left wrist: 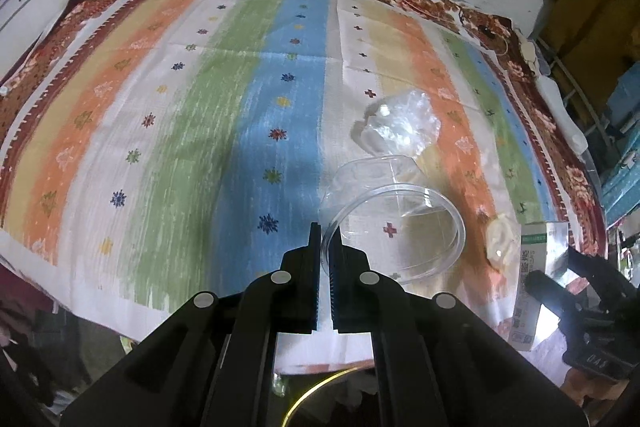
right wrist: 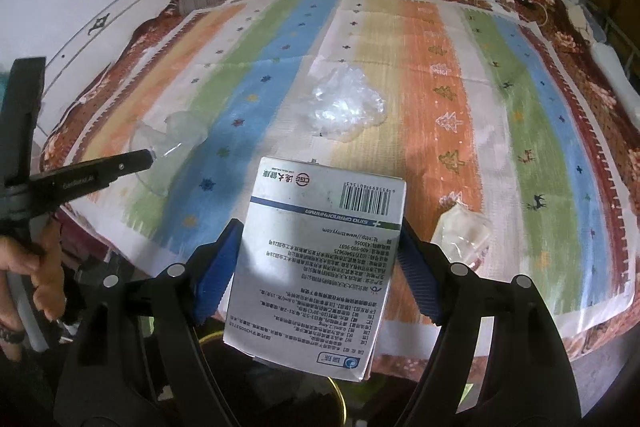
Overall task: Collect trash
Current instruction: 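Carry the plastic cup and medicine box with both grippers over the bin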
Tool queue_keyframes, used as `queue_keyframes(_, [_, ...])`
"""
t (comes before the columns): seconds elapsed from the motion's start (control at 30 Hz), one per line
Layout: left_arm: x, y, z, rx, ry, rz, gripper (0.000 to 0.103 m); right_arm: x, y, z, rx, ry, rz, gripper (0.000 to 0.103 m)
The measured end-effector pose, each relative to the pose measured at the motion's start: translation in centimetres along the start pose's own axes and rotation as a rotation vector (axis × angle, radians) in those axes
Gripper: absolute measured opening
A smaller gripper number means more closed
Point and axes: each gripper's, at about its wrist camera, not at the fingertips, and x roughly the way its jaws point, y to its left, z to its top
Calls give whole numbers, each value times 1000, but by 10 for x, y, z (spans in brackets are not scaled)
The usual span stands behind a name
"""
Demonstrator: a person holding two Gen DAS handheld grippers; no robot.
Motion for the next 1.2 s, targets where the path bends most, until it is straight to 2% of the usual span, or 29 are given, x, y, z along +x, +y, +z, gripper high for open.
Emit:
queue_keyframes(0.2, [-32,-7,-10,-30,-62,-46,3,-21,0,-10,22,-23,11,71])
queue_keyframes(0.53, [-55,-18,-39,-5,-62,-94,3,-52,10,-27,16,-68,46,71])
queue_keyframes(0.97, [-82,-33,-71,20,-77,-171,3,-87,15,-58,16,-126,36,71])
queue_keyframes(1.2, [-86,-34,-89,-16,-71,-197,3,-102,15,-78,14,-146,50,71])
